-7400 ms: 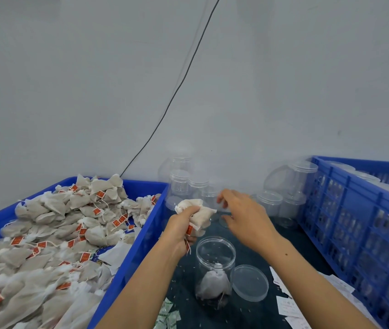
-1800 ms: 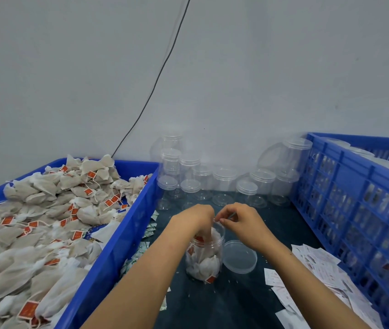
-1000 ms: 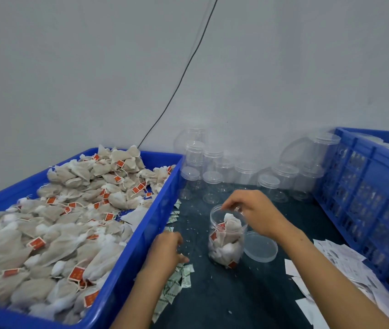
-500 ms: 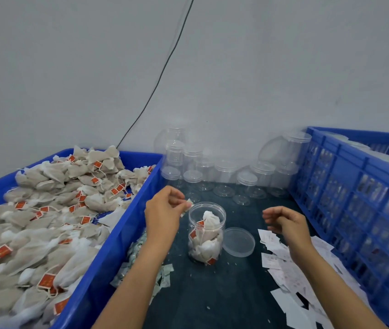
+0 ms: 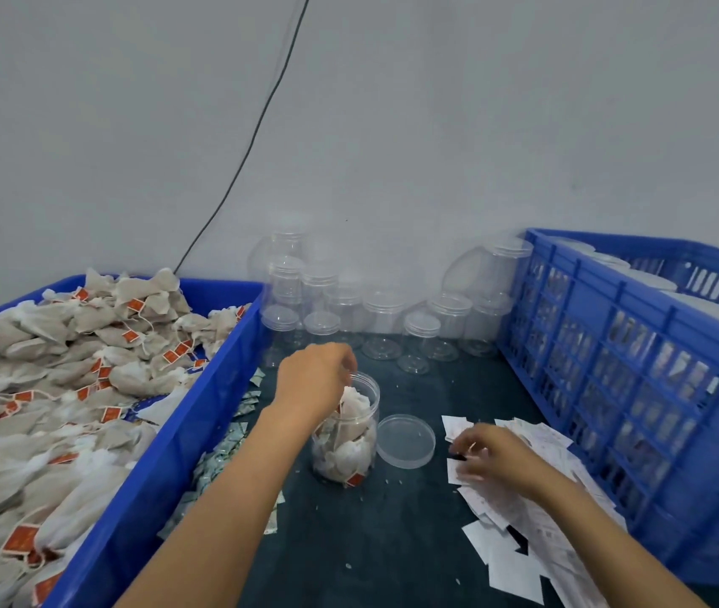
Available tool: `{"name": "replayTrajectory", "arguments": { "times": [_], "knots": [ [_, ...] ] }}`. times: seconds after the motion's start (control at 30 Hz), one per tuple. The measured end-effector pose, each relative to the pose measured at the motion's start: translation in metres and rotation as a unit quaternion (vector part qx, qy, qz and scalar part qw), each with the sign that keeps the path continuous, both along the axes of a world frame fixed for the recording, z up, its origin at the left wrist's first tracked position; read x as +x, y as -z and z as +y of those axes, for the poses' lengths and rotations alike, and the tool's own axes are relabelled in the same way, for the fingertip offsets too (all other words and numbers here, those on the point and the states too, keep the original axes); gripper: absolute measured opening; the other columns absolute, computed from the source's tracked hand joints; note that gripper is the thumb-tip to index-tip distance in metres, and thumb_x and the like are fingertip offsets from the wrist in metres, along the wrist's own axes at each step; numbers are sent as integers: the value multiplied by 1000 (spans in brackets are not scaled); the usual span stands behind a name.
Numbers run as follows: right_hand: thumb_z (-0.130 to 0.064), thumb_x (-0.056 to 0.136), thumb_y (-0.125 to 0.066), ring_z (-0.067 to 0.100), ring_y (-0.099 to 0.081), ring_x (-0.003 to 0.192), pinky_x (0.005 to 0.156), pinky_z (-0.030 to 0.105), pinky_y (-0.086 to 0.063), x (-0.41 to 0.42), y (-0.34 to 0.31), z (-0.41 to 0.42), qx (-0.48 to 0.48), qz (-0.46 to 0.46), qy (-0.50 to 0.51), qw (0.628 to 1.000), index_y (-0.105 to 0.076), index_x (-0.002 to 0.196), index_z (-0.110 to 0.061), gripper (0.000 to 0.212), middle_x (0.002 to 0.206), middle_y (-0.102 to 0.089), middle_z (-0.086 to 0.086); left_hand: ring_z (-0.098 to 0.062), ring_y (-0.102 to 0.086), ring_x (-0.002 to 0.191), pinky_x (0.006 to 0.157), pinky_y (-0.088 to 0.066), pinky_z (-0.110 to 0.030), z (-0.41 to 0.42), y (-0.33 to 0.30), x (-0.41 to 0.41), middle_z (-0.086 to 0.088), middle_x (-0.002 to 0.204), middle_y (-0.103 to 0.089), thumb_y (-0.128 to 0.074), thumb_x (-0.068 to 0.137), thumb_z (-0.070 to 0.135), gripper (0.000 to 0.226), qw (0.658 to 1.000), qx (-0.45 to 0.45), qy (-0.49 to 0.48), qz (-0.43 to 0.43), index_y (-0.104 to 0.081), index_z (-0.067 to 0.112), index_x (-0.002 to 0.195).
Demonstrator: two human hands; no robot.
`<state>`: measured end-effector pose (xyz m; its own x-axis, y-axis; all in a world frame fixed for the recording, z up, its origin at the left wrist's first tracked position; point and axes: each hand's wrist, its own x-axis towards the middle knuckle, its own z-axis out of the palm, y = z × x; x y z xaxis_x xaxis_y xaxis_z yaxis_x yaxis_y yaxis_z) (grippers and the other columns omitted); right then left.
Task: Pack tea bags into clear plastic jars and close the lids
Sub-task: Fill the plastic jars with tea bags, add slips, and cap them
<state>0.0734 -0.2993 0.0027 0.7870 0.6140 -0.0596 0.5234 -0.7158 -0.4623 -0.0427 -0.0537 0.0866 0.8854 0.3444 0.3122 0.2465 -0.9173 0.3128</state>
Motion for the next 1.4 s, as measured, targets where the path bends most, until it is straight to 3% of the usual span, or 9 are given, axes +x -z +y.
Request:
{"name": "replayTrajectory", "arguments": {
  "times": [0.2,0.4,0.57,0.7,0.77,0.9,1.03,1.27,1.4],
  "knots": [
    [-48,79,-70,14,-53,111,87,27,-40,-10,-5,7,-167,-120,-67,976,-58,121,-28,48,121,-51,-7,-11,-60,98,85,-49,-33,8,10,-11,9,102,-68,-55,96,16,14,968,-141,6,-209,-62,22,106],
    [-28,99,-42,29,-59,102,78,36,-41,-25,4,16,-232,-273,-52,932,-59,106,-12,25,114,-60,6,-12,-49,123,105,-41,-32,-1,63,-24,4,128,-49,-56,81,44,51,858,-442,81,-248,-40,25,125],
    [-27,93,-60,14,-56,89,72,25,-41,-18,-4,13,37,-230,47,971,-69,87,-21,12,96,-60,-7,7,-50,117,99,-39,-16,-8,93,-21,10,131,-46,-82,70,18,91,853,-472,115,-190,-21,36,134],
    [-14,82,-73,8,-54,70,64,23,-41,-33,-52,42,341,-192,85,916,-65,69,-19,16,75,-58,-6,15,-53,106,90,-41,-8,-8,104,-21,16,125,-51,-91,59,14,105,862,-463,107,-176,-21,35,135],
    [-13,82,-73,6,-58,71,66,18,-46,-45,-77,63,369,-205,23,906,-67,72,-19,13,74,-64,-8,12,-56,104,85,-44,-8,-10,109,-22,13,124,-51,-91,60,8,96,861,-465,101,-180,-28,29,130],
    [-16,84,-72,5,-54,74,69,20,-43,-62,-97,106,247,-277,-95,924,-71,80,-18,5,77,-67,-12,-10,-63,104,89,-52,-24,-14,111,-26,1,119,-58,-90,61,12,85,861,-466,87,-185,-33,23,124],
    [-23,89,-64,12,-47,86,75,20,-25,-60,-96,133,77,-336,-190,920,-71,88,-18,9,87,-69,-9,-13,-63,103,90,-52,-37,-12,108,-29,2,118,-59,-88,65,17,81,872,-447,82,-182,-33,27,123],
    [-20,89,-62,9,-42,92,87,29,-26,-53,-90,146,-109,-317,-278,900,-73,95,-28,15,94,-68,-13,-10,-61,104,84,-52,-30,-8,112,-28,6,119,-60,-88,61,31,86,894,-397,47,-205,-32,32,125],
    [-23,91,-61,9,-30,88,85,32,-24,-49,-94,149,-158,-307,-310,886,-74,99,-25,15,89,-46,-16,-9,-60,104,83,-51,-27,-6,116,-27,9,120,-58,-88,54,38,92,910,-362,38,-200,-30,38,125]
  ]
}}
